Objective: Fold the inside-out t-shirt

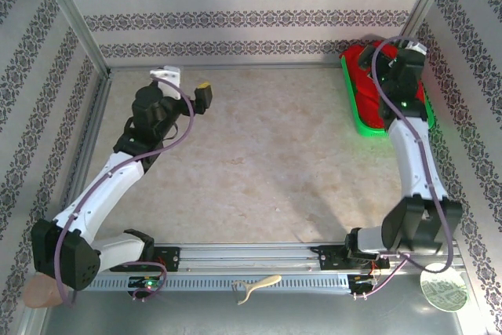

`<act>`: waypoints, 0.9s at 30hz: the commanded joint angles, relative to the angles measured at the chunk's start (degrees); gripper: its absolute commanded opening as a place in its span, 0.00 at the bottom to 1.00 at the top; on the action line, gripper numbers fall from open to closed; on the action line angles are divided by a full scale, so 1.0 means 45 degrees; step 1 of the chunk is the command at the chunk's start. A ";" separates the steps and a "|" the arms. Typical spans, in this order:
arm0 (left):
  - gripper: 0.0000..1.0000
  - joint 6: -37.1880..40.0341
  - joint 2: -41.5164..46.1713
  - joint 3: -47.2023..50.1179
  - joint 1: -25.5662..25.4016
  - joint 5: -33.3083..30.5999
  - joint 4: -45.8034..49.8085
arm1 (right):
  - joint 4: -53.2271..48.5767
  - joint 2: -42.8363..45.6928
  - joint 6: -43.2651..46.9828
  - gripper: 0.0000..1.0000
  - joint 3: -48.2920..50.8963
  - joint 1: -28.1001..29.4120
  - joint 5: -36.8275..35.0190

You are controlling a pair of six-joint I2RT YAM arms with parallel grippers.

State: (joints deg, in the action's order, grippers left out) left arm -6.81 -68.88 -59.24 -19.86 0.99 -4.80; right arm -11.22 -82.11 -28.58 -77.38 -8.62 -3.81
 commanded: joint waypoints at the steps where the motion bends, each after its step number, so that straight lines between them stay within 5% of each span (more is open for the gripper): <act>1: 0.99 -0.0671 -0.0589 -0.0637 -0.0621 -0.0688 0.2426 | -0.2952 -0.1587 -0.0293 0.92 -0.1368 -0.0187 -0.1893; 14: 0.99 -0.2524 -0.1194 0.0738 -0.2332 0.0243 0.0453 | -0.5233 -0.7407 -0.0616 0.95 -0.6787 -0.0458 -0.4910; 23: 0.99 -0.2947 -0.1752 0.1515 -0.2467 0.0696 -0.1315 | -0.7586 -1.1128 -0.1564 0.98 -1.1017 -0.0860 -0.4312; 27: 0.99 -0.2853 -0.1890 0.1517 -0.2462 0.0885 -0.1169 | -0.7754 -1.1963 -0.1949 0.80 -1.1592 -0.1098 -0.3172</act>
State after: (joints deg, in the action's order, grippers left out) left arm -18.55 -77.19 -52.86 -30.33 3.57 -6.74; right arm -42.04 -134.13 -35.05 -127.09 -12.58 -21.50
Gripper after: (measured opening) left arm 0.993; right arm 0.838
